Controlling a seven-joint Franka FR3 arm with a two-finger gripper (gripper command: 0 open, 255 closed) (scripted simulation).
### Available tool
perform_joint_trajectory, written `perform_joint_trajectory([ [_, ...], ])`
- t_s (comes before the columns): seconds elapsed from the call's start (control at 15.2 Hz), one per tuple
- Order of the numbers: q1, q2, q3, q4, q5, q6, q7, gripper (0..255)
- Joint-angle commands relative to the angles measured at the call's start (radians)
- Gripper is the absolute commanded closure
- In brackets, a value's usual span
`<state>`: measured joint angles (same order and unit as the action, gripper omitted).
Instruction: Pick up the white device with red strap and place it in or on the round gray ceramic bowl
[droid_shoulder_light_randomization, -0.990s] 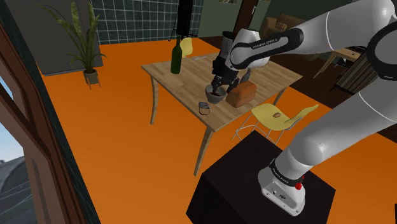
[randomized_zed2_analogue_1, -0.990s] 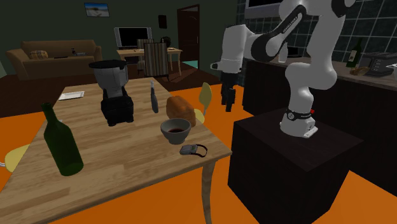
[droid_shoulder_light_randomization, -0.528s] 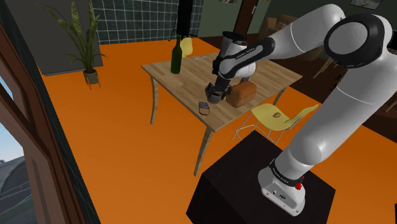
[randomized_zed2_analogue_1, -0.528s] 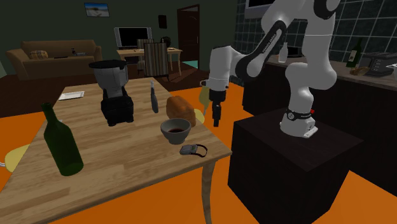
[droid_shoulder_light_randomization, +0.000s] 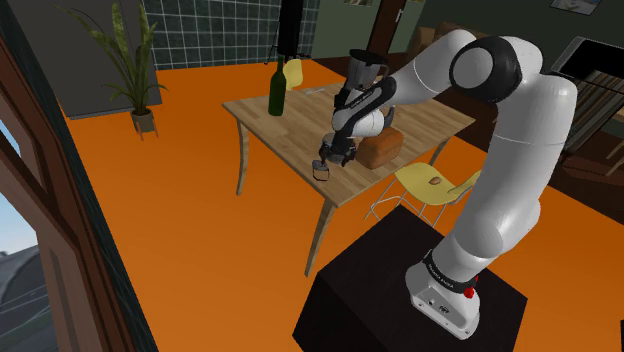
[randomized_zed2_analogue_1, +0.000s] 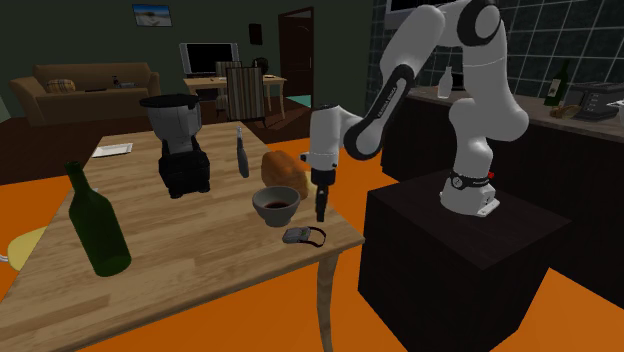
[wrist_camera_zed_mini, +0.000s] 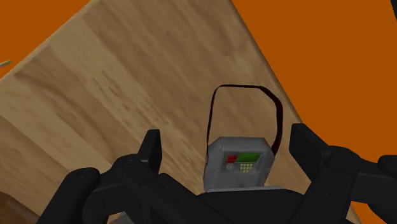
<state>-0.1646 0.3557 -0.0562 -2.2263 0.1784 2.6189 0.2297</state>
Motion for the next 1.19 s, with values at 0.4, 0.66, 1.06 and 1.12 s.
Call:
perform_joint_trajectory([
  [0.4,-0.019,0.134,0.015,0.056,0.03,0.074,-0.018,0],
  [0.66,-0.02,0.155,0.018,0.062,0.034,0.089,-0.021,0],
  [1.06,-0.02,0.155,0.018,0.062,0.034,0.089,-0.021,255],
  [1.12,-0.02,0.155,0.018,0.062,0.034,0.089,-0.021,255],
])
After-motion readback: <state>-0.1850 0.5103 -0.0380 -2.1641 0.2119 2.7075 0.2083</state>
